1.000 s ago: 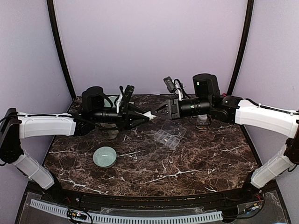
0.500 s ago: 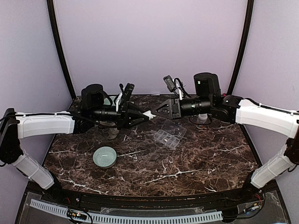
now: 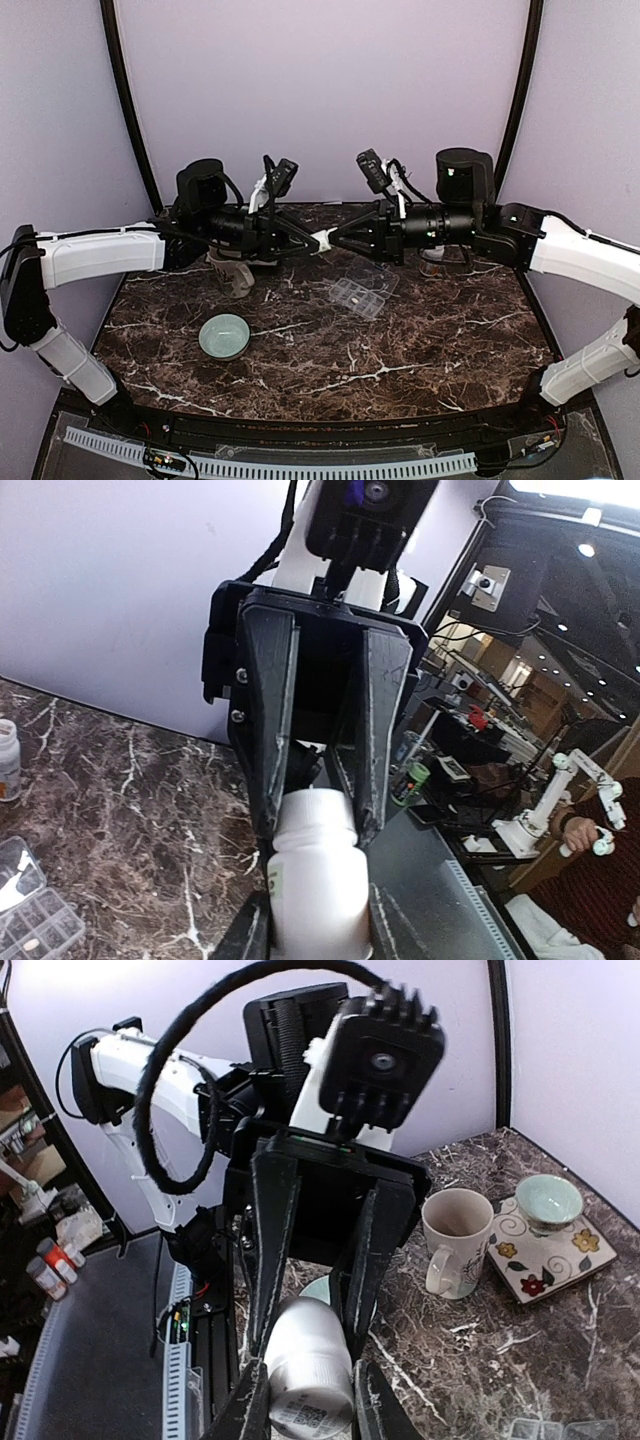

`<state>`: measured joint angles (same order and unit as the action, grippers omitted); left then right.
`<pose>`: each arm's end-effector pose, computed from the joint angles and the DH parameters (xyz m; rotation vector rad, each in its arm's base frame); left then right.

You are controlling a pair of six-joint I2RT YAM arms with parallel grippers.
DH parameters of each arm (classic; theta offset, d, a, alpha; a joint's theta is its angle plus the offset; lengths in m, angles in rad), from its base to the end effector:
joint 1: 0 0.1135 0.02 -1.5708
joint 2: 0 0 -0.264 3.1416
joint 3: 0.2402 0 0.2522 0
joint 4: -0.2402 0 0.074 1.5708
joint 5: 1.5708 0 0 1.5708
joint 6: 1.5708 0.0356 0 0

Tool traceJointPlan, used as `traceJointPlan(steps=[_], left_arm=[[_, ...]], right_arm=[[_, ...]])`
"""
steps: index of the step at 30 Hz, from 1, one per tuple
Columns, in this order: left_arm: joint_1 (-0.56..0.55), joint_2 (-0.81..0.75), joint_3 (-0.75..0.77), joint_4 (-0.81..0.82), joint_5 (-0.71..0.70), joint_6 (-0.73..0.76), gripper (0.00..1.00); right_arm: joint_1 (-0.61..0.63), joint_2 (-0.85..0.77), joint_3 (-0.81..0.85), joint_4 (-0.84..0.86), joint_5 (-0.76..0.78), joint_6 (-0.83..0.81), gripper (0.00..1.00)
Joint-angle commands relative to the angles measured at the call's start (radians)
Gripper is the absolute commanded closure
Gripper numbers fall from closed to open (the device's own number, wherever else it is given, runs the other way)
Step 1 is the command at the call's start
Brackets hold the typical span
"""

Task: Sort the pills into containers
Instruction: Pass from the right arm to the left, then unscrew the lid of the pill bottle.

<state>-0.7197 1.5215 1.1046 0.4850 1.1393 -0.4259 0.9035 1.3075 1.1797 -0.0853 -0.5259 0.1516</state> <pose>0.2373 -0.2510 0.3389 1.2474 1.3445 -1.6918 0.1743 0.2501 0.3745 -1.0711 1.6005 1.2021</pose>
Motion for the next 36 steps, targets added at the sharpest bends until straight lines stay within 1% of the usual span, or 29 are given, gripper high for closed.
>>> traceJointPlan(steps=[1, 3, 5, 7, 10, 11, 13, 16, 19, 21, 27, 31, 36], left_arm=[[-0.005, 0.017, 0.058, 0.196, 0.18, -0.19, 0.95], [-0.003, 0.032, 0.06, 0.239, 0.202, -0.234, 0.95], [-0.005, 0.04, 0.058, 0.245, 0.208, -0.238, 0.95], [-0.003, 0.043, 0.051, 0.241, 0.201, -0.224, 0.96], [-0.004, 0.031, 0.046, 0.165, 0.171, -0.134, 0.96], [-0.003, 0.024, 0.045, 0.138, 0.158, -0.104, 0.96], [-0.004, 0.011, 0.044, 0.08, 0.134, -0.043, 0.96], [-0.003, -0.012, 0.037, 0.007, 0.087, 0.047, 0.96], [-0.004, -0.033, 0.02, -0.029, 0.043, 0.11, 0.96], [-0.004, -0.045, 0.005, -0.034, 0.01, 0.139, 0.96], [-0.004, -0.085, -0.035, -0.043, -0.084, 0.227, 0.96], [-0.004, -0.117, -0.067, -0.058, -0.167, 0.298, 0.96], [-0.005, -0.162, -0.112, -0.054, -0.259, 0.366, 0.96]], right_arm=[[0.063, -0.005, -0.003, -0.098, 0.134, -0.156, 1.0], [0.079, -0.01, -0.007, -0.101, 0.17, -0.177, 1.0], [0.083, -0.015, -0.009, -0.095, 0.184, -0.178, 0.99], [0.083, -0.019, -0.009, -0.086, 0.191, -0.169, 0.87], [0.083, -0.028, -0.015, -0.045, 0.183, -0.13, 0.65], [0.081, -0.029, -0.015, -0.035, 0.182, -0.118, 0.61], [0.081, -0.031, -0.008, -0.026, 0.181, -0.095, 0.53], [0.08, -0.035, -0.002, -0.006, 0.164, -0.057, 0.46], [0.077, -0.046, -0.002, 0.011, 0.158, -0.017, 0.4], [0.077, -0.055, -0.005, 0.018, 0.164, 0.011, 0.38], [0.066, -0.069, -0.006, 0.029, 0.173, 0.136, 0.35], [0.032, -0.077, -0.02, 0.069, 0.162, 0.268, 0.36], [-0.019, -0.057, -0.018, 0.054, 0.158, 0.39, 0.38]])
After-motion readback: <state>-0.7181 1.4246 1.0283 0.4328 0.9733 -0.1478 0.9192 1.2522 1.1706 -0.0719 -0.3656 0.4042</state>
